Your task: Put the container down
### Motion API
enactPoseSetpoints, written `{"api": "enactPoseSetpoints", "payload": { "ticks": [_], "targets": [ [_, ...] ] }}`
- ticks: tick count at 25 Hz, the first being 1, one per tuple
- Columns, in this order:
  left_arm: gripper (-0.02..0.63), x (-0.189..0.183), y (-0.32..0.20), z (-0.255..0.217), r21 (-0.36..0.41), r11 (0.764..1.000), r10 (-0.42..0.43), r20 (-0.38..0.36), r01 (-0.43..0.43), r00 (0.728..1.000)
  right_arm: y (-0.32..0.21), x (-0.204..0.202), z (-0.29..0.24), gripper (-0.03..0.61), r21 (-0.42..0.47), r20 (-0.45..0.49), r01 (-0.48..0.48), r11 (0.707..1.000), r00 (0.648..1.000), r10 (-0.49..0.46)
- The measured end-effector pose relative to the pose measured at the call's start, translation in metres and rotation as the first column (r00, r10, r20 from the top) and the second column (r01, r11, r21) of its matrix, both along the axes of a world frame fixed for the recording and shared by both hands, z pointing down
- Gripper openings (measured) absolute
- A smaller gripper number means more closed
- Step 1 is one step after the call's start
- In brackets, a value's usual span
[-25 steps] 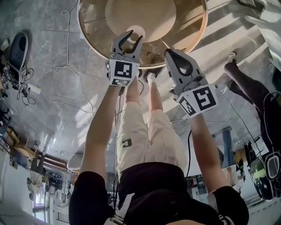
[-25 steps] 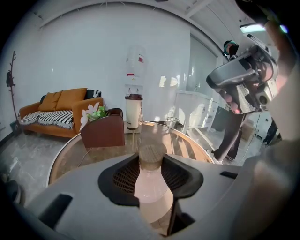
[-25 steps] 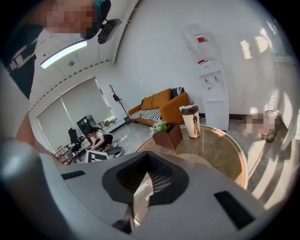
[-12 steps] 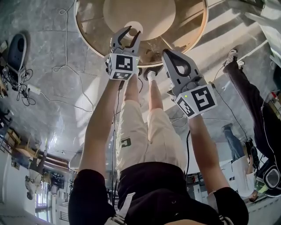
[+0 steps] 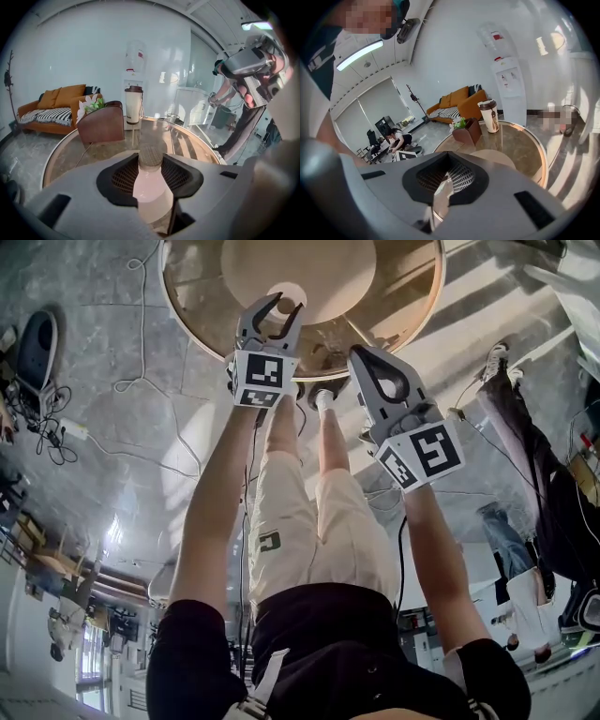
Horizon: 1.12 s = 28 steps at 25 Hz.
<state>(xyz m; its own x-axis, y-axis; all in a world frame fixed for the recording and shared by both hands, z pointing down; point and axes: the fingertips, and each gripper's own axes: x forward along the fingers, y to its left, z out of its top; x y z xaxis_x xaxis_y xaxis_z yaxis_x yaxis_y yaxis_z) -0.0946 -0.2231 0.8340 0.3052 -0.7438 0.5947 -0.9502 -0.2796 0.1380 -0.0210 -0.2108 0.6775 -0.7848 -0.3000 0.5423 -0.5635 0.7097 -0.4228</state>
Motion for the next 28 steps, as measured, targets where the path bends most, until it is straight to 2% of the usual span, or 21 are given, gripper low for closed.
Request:
{"api": "enactPoseSetpoints", "payload": {
  "ticks": [7,13,20,28],
  "targets": [
    [0.149,0.001,0.000,-0.012,0.021,1.000,0.018,0.018,-0.018,1.000,0.000,0.002,-0.008,0.000,0.009,0.011,-0.007,1.000,1.000,0.007],
    [0.149,-0.002,0.005,-0.034,0.023,1.000,0.001,0.046,-0.002,0.999,0.002,0.011,-0.026,0.000,0.028,0.017,-0.012,1.000,1.000,0.012],
    [0.147,0.001,0.019,-0.086,0.048,0.998,-0.049,0.064,0.046,0.997,0.010,0.030,-0.060,0.000,0.056,0.026,-0.007,0.998,1.000,0.006],
    [0.137,0.017,0.036,-0.160,0.076,0.990,-0.120,0.045,0.116,0.992,0.021,0.050,-0.108,0.000,0.091,0.036,-0.005,0.996,0.999,0.002]
  ]
}}
